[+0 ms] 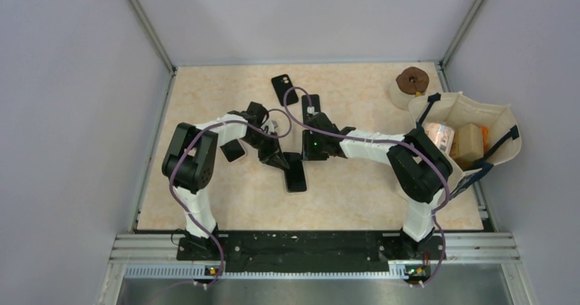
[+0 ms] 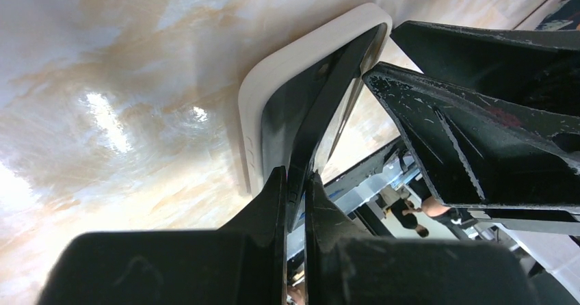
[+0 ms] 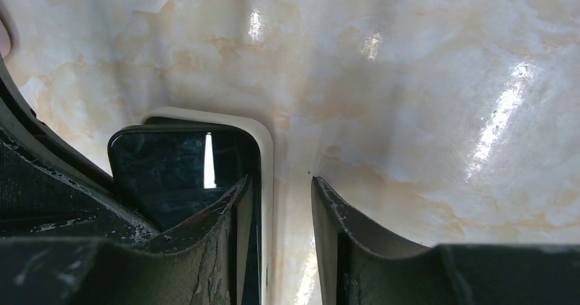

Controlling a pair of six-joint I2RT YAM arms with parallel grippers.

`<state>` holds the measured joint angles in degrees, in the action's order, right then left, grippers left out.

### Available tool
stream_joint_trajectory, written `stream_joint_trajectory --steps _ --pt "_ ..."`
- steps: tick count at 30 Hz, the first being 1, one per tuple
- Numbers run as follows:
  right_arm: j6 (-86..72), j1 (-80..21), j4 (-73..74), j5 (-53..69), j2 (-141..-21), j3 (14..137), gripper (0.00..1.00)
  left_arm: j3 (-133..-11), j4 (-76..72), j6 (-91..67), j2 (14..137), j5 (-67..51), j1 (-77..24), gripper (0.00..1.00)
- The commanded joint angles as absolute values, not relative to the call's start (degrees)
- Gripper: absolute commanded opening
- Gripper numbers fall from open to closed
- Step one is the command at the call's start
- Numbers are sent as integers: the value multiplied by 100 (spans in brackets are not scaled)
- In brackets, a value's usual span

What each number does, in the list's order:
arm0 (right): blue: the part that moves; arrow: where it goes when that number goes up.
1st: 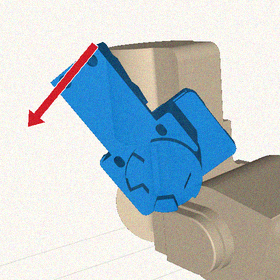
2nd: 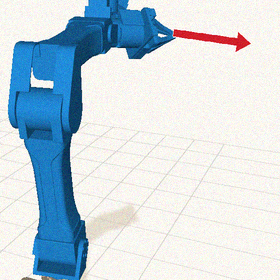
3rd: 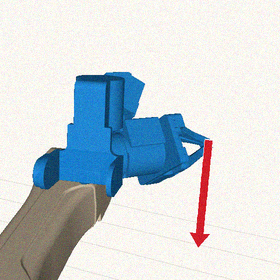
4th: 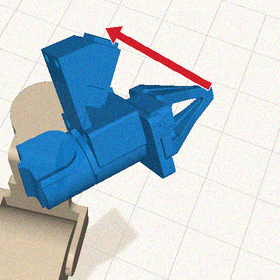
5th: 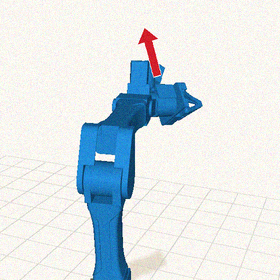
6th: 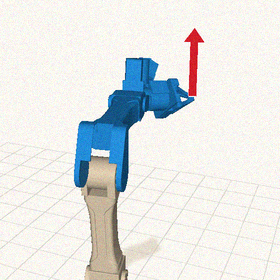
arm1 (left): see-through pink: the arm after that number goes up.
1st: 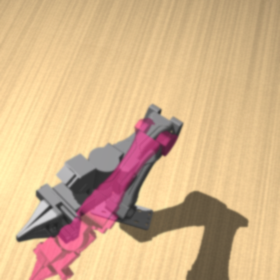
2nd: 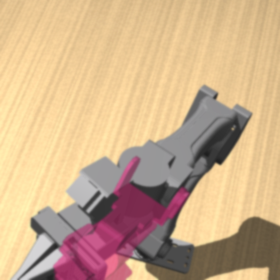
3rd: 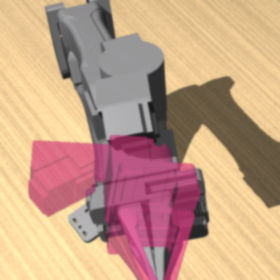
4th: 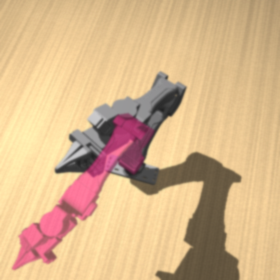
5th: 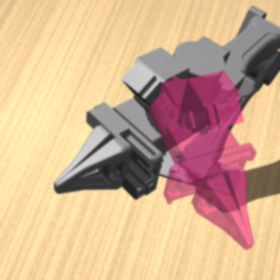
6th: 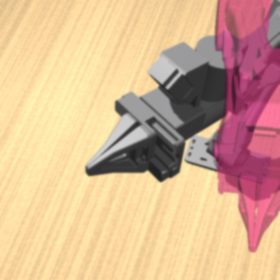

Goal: Put the phone into the phone case

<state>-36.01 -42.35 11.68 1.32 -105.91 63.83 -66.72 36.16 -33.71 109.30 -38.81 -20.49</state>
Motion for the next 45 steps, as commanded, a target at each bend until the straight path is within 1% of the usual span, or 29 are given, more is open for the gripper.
stream_joint_trajectory --steps 1,11,17,22,25,30,35,41,45 --pt "-3750 -4219 1089 191 -10629 6185 38 -6764 3276 -3554 11211 -2016 -2217 9" --pt "-3769 -4052 1107 241 -10293 6040 38 -6756 3568 -3333 10478 -1841 -2236 37" --pt "-3761 -4044 1147 264 -10236 6068 38 -6770 3647 -3244 10164 -1931 -2238 49" --pt "-3761 -4045 1154 286 -10216 6048 38 -6757 3682 -3217 9969 -2082 -2288 57" --pt "-3758 -4054 1152 311 -10191 6019 38 -6762 3798 -3195 9849 -1896 -2332 57" --pt "-3826 -4052 1050 461 -9964 5772 38 -6632 3962 -3227 9671 -1471 -2447 49" --pt "-3945 -4051 936 584 -9576 5435 43 -6338 3753 -3357 9593 -1455 -2775 42" --pt "-4205 -4108 563 961 -9152 4970 50 -6257 3710 -3448 9689 -1290 -3077 40" --pt "-4334 -4220 433 981 -9040 4808 50 -6260 3675 -3480 9775 -1290 -3184 39"
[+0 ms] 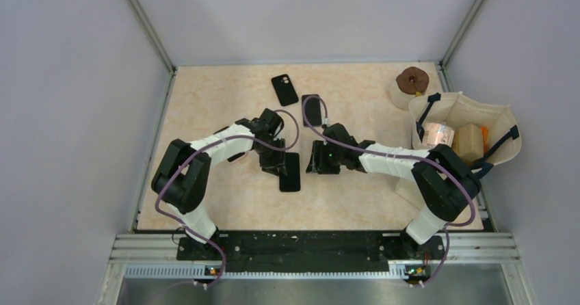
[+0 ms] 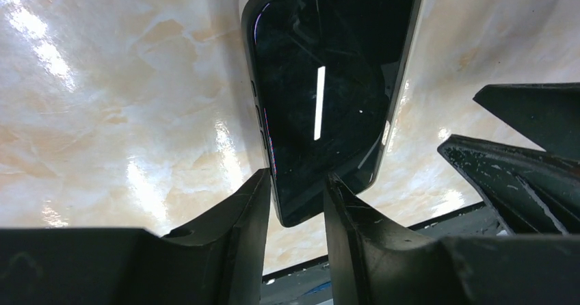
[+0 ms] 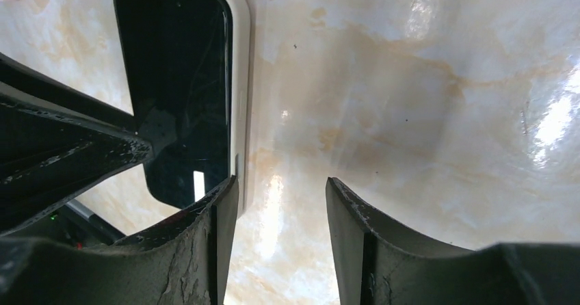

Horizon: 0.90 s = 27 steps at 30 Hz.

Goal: Put the phone into the phone case

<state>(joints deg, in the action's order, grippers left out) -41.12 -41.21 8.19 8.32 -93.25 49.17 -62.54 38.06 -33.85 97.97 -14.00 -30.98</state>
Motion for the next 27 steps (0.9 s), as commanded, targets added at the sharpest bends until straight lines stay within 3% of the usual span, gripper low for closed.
stream_joint_trajectory --steps 1,8,17,20,27 --pt "-4357 -4255 420 996 -9050 4800 50 -6267 3676 -3488 9811 -1285 -3211 38" --pt "-4495 -4532 294 989 -9247 4820 50 -6259 3628 -3588 9940 -1222 -3388 31" --pt "-4539 -4734 331 806 -9592 4892 46 -6172 3404 -3834 10261 -1218 -3594 8" --pt "-4525 -4740 313 733 -9629 4846 41 -6153 3284 -3965 10396 -1227 -3707 0" --pt "-4503 -4788 345 620 -9686 4823 35 -6121 3040 -4338 10763 -1208 -3961 0"
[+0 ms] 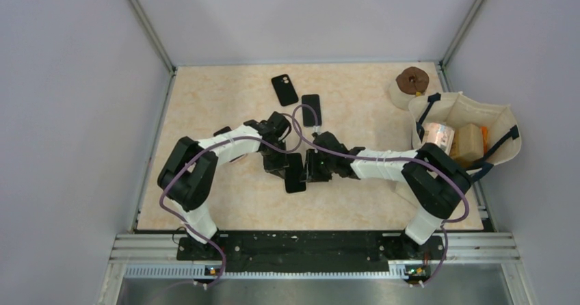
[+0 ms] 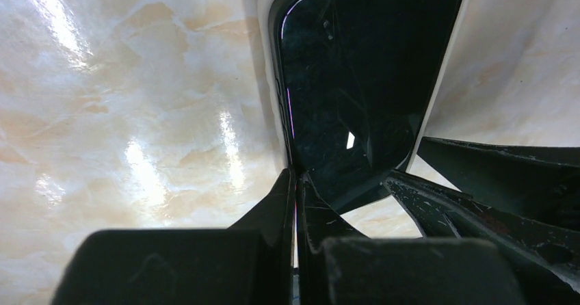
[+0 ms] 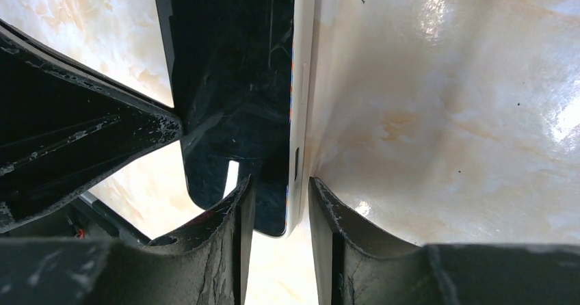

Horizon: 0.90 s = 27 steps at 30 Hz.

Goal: Put the phone into the phone case

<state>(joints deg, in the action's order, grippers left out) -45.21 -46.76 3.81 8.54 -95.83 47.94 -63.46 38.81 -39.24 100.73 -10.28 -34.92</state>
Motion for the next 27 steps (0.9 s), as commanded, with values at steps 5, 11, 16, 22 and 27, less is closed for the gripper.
stream_joint_trajectory --steps 5,11,16,22,27 --pt "-4446 -4800 403 534 -9686 4823 34 -5961 2812 -4668 10965 -1145 -4082 0" --pt "-4350 -4862 547 345 -9684 4898 35 -5886 2726 -4867 11150 -997 -4235 0" --pt "-4192 -4898 808 95 -9625 5125 37 -5759 2769 -5096 11252 -326 -4394 0" --pt "-4086 -4750 944 83 -9418 5315 40 -5550 2727 -5187 11020 -56 -4491 0" --pt "-4007 -4503 1003 241 -9196 5427 41 -6169 3313 -4879 10528 241 -4483 3"
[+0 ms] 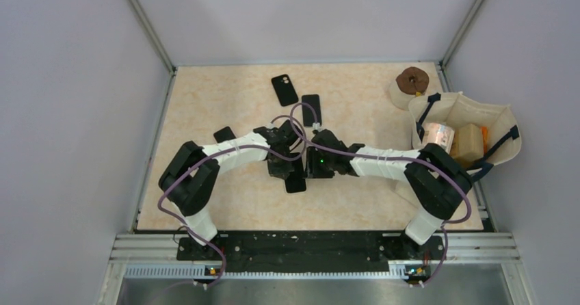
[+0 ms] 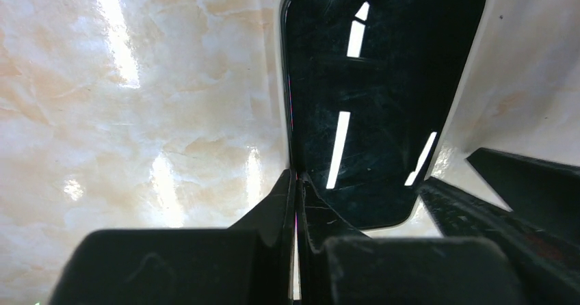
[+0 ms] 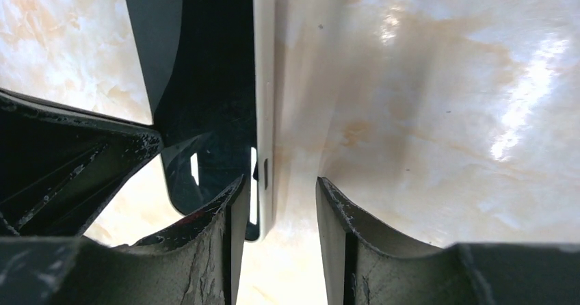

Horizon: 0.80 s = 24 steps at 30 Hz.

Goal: Put the phone into the phone case

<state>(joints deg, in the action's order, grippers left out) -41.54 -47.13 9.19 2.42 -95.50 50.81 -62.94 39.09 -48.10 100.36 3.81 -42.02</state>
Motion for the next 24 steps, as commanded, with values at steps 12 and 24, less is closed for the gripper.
stream_joint_trajectory --steps 12,24 --pt "-3790 -4298 991 658 -9452 5723 47 -6898 3913 -4589 9737 360 -4125 24" --pt "-3646 -4306 1002 681 -9954 5863 48 -6649 3504 -4247 10152 34 -3608 29"
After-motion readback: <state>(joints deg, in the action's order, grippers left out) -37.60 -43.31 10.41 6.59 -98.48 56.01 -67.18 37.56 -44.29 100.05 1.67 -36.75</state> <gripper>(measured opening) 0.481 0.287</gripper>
